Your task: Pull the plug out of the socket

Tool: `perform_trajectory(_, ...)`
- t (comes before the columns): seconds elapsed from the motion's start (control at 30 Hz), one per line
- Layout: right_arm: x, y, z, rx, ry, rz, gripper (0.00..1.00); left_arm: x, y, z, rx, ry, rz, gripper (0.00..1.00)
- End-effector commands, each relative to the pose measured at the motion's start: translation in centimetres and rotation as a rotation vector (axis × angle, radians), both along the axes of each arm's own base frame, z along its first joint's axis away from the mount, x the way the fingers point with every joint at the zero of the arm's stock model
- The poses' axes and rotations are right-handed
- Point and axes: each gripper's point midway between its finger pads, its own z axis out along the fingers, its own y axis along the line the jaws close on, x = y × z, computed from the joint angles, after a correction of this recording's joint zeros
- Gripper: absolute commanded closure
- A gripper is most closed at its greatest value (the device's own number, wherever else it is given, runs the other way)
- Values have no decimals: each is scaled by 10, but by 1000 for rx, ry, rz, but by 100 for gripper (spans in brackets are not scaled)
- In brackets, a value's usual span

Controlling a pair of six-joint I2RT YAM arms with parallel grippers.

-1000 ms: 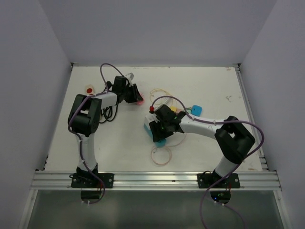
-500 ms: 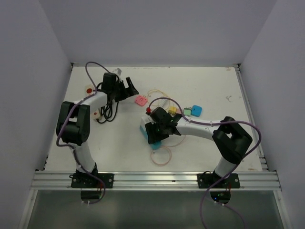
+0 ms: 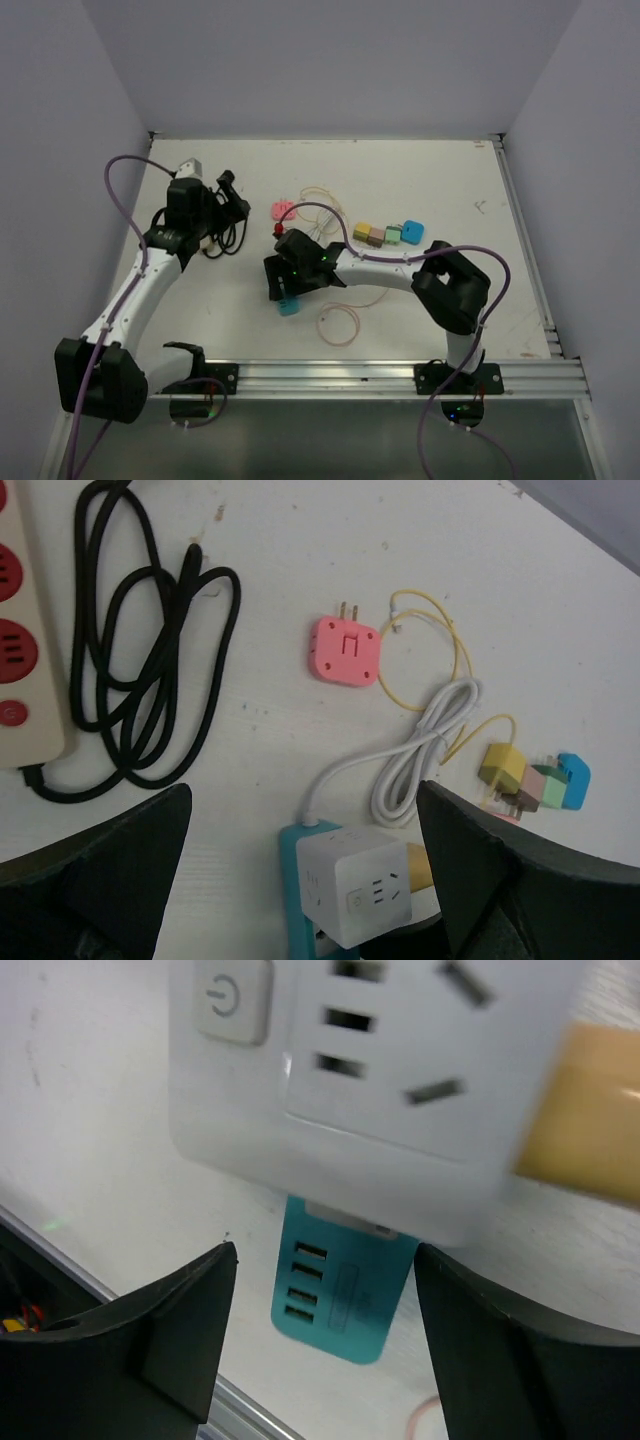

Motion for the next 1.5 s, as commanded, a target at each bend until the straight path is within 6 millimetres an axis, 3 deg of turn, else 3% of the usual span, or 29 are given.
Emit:
perform_trajectory(0.0,14,46,45,167,-53,10,22,-34,32,-1,109,41,82,2)
perform_trajectory(0.07,12,50,50,161,-59,28,14,-44,41,6,141,33,110,2)
perform_trajectory(0.2,16,53,67,171,-92,46,8,-66,47,17,146,31,129,2)
perform_trajectory(0.33,18,40,100,180,-159,48,3,-80,40,1,128,93,85,2)
perform_trajectory(0.4,22,25,107,141,-197,41,2,-86,34,-13,104,128,63,2)
perform_trajectory(0.43,25,18,120,150,-221,29,2,-91,27,-25,92,152,34,2)
perform_trajectory(0.5,29,3,121,128,-239,8,2,-92,16,-32,74,161,26,2)
perform_trajectory(0.63,42,-33,135,142,-259,-59,2,-105,-28,-52,123,204,-68,0)
perform_trajectory(0.67,49,-48,128,127,-253,-87,2,-107,-32,-58,137,218,-74,0)
perform_trajectory(0.7,51,-57,138,151,-265,-100,2,-108,-37,-65,146,238,-69,0)
perform_trajectory(0.83,71,-102,140,134,-293,-185,2,-119,-52,-86,219,254,-77,1)
perform_trajectory(0.97,75,-132,130,106,-297,-222,2,-122,-68,-104,227,256,-83,2)
perform_trajectory(1.1,75,-140,126,109,-288,-217,2,-135,-89,-127,296,280,-122,3)
perform_trajectory(1.47,72,-122,124,150,-294,-82,5,-134,-80,-165,386,289,-74,16)
